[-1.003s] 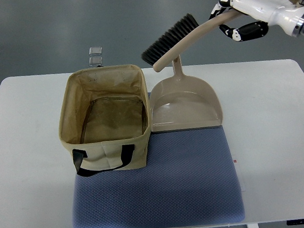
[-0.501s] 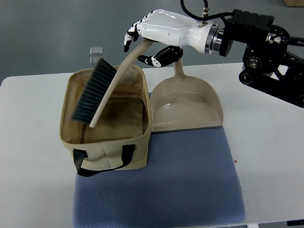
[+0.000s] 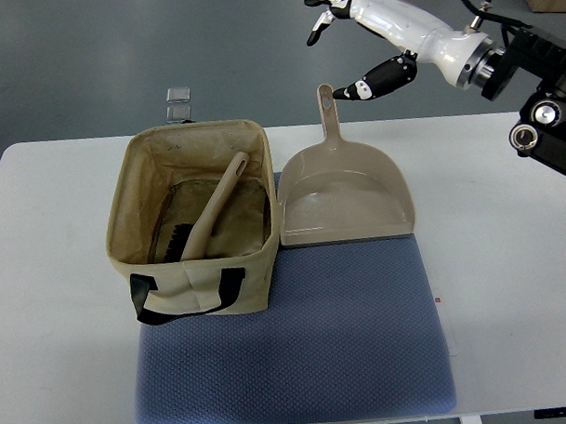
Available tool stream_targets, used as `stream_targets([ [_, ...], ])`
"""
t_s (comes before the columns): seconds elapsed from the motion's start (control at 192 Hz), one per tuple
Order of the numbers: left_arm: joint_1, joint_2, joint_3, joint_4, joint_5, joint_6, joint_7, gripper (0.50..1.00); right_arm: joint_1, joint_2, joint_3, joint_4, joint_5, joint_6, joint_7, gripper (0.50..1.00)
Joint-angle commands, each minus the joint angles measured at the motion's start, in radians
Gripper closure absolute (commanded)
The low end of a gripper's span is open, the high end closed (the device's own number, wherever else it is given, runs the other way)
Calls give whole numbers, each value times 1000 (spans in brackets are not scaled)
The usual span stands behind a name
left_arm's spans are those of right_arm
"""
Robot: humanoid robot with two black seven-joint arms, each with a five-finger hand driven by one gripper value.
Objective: Put pink broom in yellow bag with right hand
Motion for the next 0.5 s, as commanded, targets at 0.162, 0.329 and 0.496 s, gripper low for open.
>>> stream_targets([
  [0.162,0,0,0,0,0,0,0,500,-346,16,528,0,83,231,-91,587],
  [0.329,0,0,0,0,0,0,0,500,-507,126,775,-1,92,257,-132,587],
  [0.496,0,0,0,0,0,0,0,500,-608,234,910,-1,224,243,-190,587],
])
